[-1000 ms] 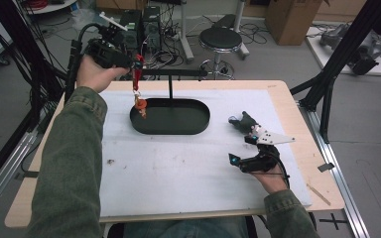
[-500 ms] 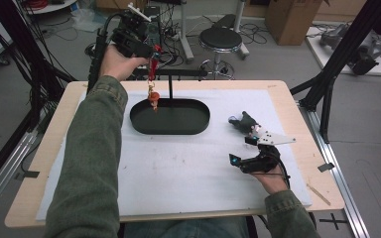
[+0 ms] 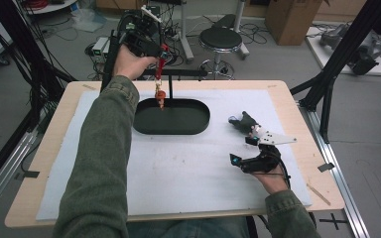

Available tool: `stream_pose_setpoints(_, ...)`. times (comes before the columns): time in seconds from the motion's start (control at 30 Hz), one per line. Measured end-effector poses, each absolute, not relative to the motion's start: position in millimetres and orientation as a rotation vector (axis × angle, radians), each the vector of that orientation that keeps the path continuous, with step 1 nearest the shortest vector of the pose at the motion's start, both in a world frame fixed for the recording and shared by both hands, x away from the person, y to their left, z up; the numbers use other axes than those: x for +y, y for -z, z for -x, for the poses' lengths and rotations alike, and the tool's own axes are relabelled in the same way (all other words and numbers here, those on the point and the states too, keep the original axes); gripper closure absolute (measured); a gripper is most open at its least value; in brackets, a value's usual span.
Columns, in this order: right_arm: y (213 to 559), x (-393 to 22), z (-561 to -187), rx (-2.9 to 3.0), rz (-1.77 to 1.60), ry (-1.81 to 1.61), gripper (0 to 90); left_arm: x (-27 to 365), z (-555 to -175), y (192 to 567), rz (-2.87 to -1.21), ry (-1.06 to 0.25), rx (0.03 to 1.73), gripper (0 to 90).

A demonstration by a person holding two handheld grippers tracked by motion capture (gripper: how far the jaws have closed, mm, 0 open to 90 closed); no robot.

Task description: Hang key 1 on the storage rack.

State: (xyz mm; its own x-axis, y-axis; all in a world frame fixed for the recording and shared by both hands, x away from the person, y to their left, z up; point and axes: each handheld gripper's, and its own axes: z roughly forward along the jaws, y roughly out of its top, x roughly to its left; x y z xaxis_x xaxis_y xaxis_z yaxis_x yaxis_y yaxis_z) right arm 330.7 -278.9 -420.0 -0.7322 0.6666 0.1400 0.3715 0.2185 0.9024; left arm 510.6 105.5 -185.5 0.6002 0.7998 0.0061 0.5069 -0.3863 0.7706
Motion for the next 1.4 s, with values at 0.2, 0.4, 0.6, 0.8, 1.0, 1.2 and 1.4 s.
stream_pose_setpoints(0.2, 419.9, -278.9, -329.0, 2.219, -0.977, -1.52, 0.8, 105.1, -519.2, 189.5, -2.04, -0.492, 1.051, 74.1)
stream_pose_setpoints(0.4, 420.7, -279.3, -330.8, 2.217, -0.97, -1.521, 0.8, 101.9, -532.2, 193.9, -2.034, -0.492, 1.077, 74.2)
stream_pose_setpoints(0.6, 421.8, -277.7, -331.1, 2.233, -0.987, -1.528, 0.8, 99.2, -540.5, 199.8, -2.017, -0.476, 1.072, 74.0)
stream_pose_setpoints(0.8, 422.5, -278.7, -331.1, 2.234, -0.996, -1.526, 0.8, 107.0, -538.1, 200.5, -1.994, -0.426, 1.059, 63.0)
stream_pose_setpoints(1.0, 422.5, -279.9, -329.6, 2.232, -1.003, -1.524, 0.8, 121.6, -534.1, 200.3, -2.009, -0.396, 1.084, 41.9)
stream_pose_setpoints(1.2, 423.2, -279.3, -330.0, 2.232, -1.002, -1.523, 0.8, 130.7, -528.0, 194.3, -2.028, -0.431, 1.114, 21.2)
stream_pose_setpoints(1.4, 422.9, -280.1, -330.2, 2.228, -1.004, -1.521, 0.8, 146.5, -519.5, 189.0, -2.031, -0.486, 1.163, 9.3)
